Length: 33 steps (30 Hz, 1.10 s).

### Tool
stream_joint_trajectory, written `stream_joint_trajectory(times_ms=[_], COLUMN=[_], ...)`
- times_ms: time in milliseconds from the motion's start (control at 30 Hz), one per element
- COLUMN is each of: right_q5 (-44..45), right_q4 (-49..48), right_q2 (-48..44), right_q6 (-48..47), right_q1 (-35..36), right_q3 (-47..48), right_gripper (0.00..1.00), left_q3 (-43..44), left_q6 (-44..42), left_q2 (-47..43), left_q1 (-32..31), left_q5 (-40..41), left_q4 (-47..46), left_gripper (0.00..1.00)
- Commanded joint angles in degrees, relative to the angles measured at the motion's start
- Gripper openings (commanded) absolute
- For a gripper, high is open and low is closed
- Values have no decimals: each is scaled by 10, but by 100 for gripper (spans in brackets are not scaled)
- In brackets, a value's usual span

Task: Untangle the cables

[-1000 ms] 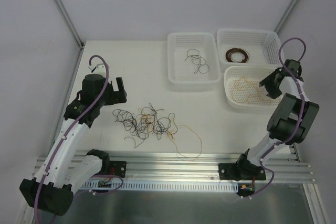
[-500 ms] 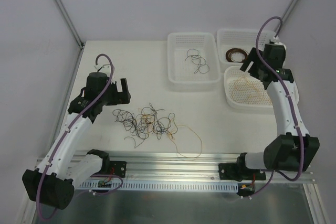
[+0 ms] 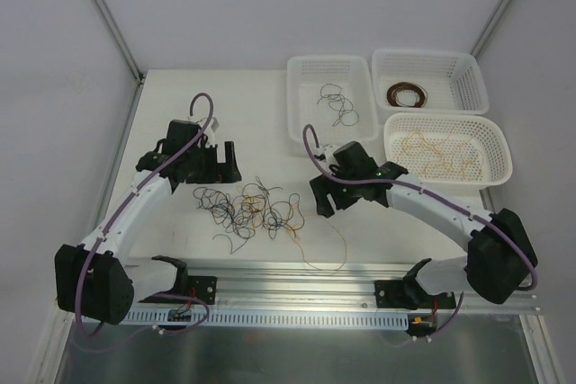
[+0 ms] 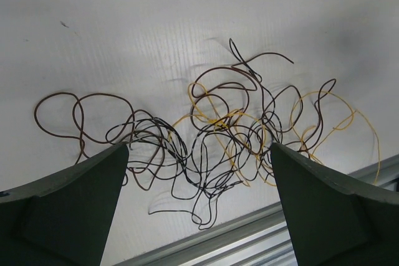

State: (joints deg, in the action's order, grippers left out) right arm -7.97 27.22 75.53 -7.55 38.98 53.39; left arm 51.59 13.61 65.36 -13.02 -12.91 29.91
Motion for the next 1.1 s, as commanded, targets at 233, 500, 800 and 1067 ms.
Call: stream_joint_trajectory(times_ms=[233, 500, 800, 1067], right_q5=[-35, -22, 1, 47], right_q4=[-102, -131, -60, 58], right_q2=[118, 183, 77, -57], right_q6=[-60, -72, -91, -119], right_q1=[79, 104, 109, 112], right_q3=[-15, -4, 9, 85], right_gripper=[77, 69, 5, 1], left_q3=[-5, -7, -11, 5], left_q6=[19, 69, 157, 194], left_q2=[74, 97, 135, 216], left_q1=[2, -36, -104, -137], left_q5=[-43, -5, 97, 169], left_q4=[5, 12, 4, -6], left_gripper=[99, 99, 99, 99])
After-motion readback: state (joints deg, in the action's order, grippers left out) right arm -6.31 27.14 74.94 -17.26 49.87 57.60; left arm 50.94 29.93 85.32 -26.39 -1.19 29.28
